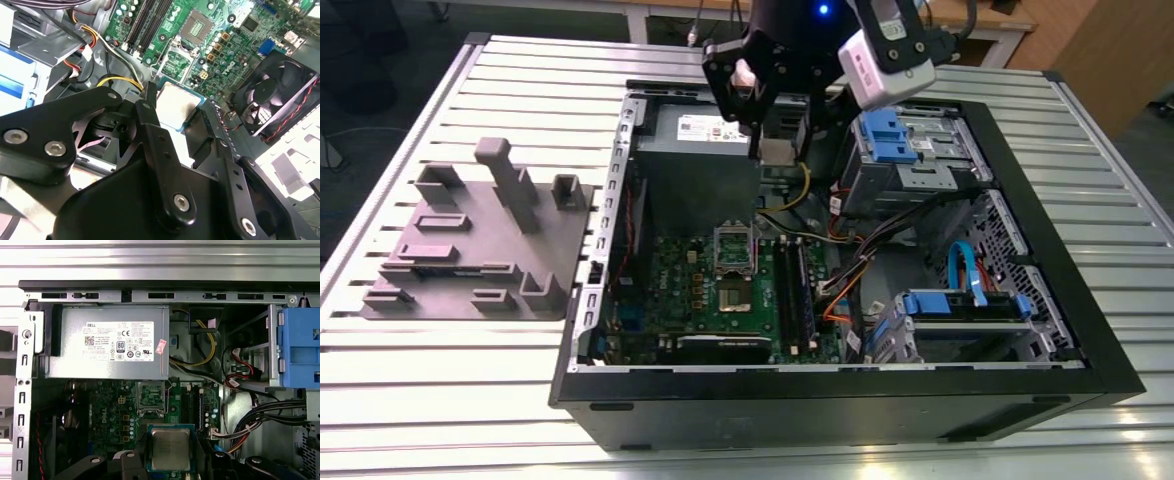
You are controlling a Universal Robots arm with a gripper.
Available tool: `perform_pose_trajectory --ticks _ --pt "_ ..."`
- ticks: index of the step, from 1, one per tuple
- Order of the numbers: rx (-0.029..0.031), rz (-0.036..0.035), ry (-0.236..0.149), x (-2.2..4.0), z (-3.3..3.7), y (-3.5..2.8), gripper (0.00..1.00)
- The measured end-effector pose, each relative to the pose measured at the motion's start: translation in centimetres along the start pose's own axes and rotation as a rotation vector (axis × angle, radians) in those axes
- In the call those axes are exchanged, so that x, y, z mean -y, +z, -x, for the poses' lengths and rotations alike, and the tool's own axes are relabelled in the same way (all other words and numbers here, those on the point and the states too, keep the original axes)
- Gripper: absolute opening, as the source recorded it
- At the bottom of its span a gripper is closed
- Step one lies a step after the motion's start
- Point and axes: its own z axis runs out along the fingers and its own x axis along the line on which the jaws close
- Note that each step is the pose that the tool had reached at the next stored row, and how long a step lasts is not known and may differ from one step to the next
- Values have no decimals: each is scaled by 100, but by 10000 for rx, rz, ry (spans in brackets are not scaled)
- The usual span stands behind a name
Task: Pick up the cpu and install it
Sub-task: 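Place the cpu into insertion slot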
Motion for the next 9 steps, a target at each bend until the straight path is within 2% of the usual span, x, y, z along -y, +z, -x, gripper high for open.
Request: perform_pose_trajectory --ticks 9 --pt "0 -1 0 25 -1 6 47"
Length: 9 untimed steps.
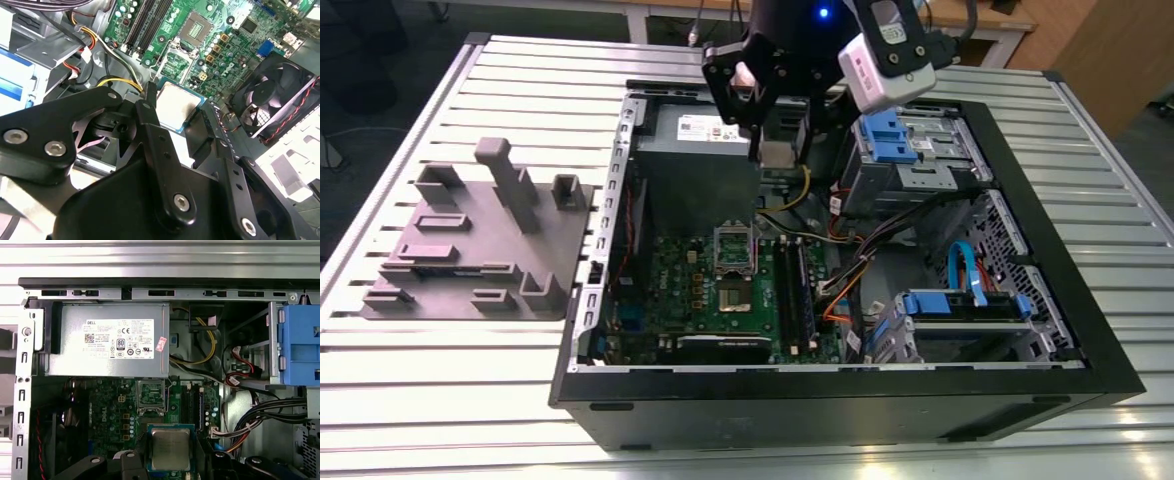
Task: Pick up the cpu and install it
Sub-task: 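Place the cpu into insertion slot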
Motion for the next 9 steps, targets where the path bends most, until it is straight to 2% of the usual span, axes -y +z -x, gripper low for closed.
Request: perform_pose_trajectory --ticks 9 --pt "-1 1 1 26 -7 9 47"
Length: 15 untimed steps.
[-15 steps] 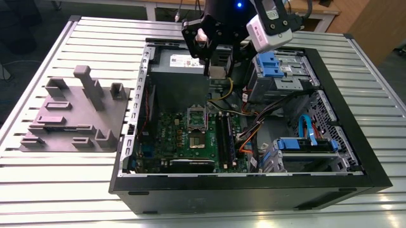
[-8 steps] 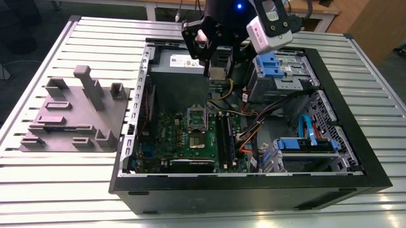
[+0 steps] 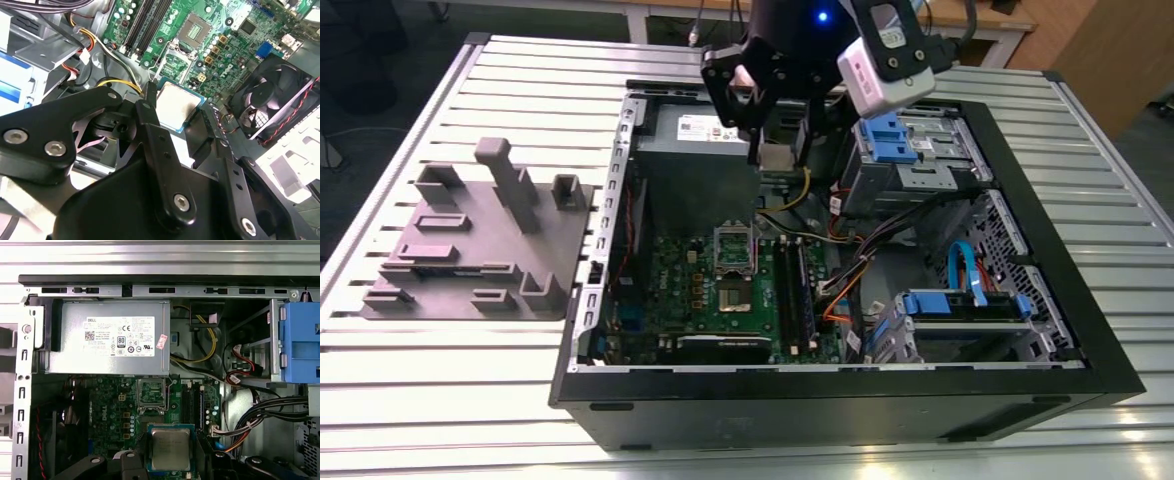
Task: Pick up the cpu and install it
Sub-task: 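Place the cpu into insertion slot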
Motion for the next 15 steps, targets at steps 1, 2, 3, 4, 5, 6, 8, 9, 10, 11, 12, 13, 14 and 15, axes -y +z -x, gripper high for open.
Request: perform_pose_trajectory --ticks 1,2,3,4,5,6,8,9,10,11,12,13,14,15 --pt "-1 -1 -1 3 0 1 47" --pt "-1 -1 -1 5 0 2 47" --pt "-1 0 -1 8 0 4 47" --pt "-1 -1 -1 9 0 4 47" --pt "-1 -1 -1 11 0 5 47" --pt "-1 -2 -1 13 0 6 47" --pt "-1 -1 -1 16 0 9 47" --pt "-1 -1 -1 18 0 10 47" --pt "-1 -1 -1 20 0 11 47" --pt "-1 -1 -1 21 -1 12 47" --pt "-1 -1 -1 24 -2 14 47" --pt "-1 -2 -2 26 -4 15 47" --pt "-1 -2 -2 29 -7 17 47" --pt "-1 -2 -1 33 -10 19 47"
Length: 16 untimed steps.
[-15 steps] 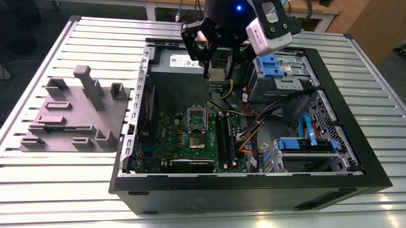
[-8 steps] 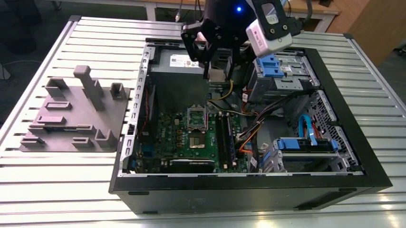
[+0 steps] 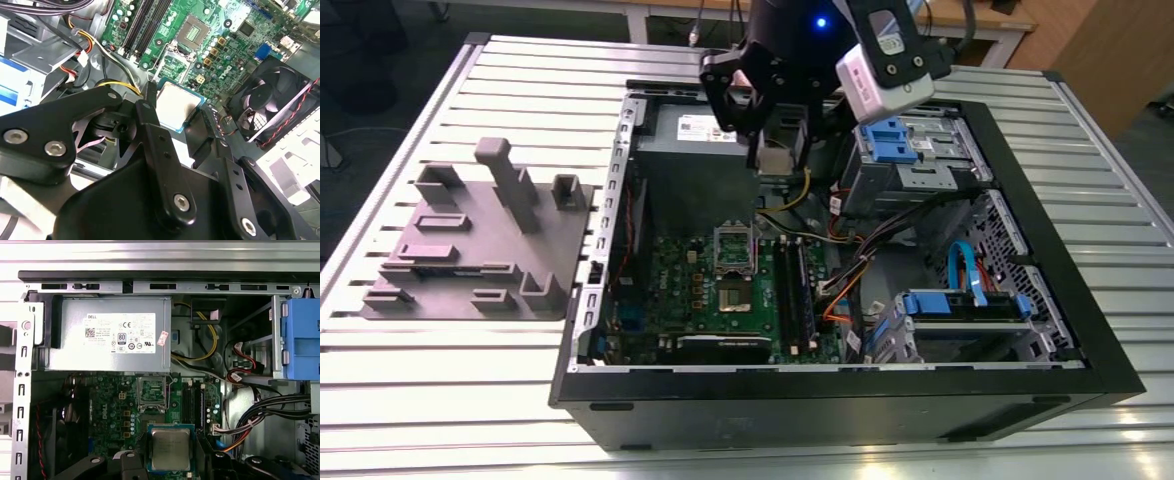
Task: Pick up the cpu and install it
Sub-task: 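Place the cpu into insertion slot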
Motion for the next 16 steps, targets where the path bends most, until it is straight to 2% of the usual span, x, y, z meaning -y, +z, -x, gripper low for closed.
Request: perform_pose_trajectory --ticks 6,16 --pt "-4 0 1 12 -27 15 47" --pt "-32 1 2 29 -28 45 47"
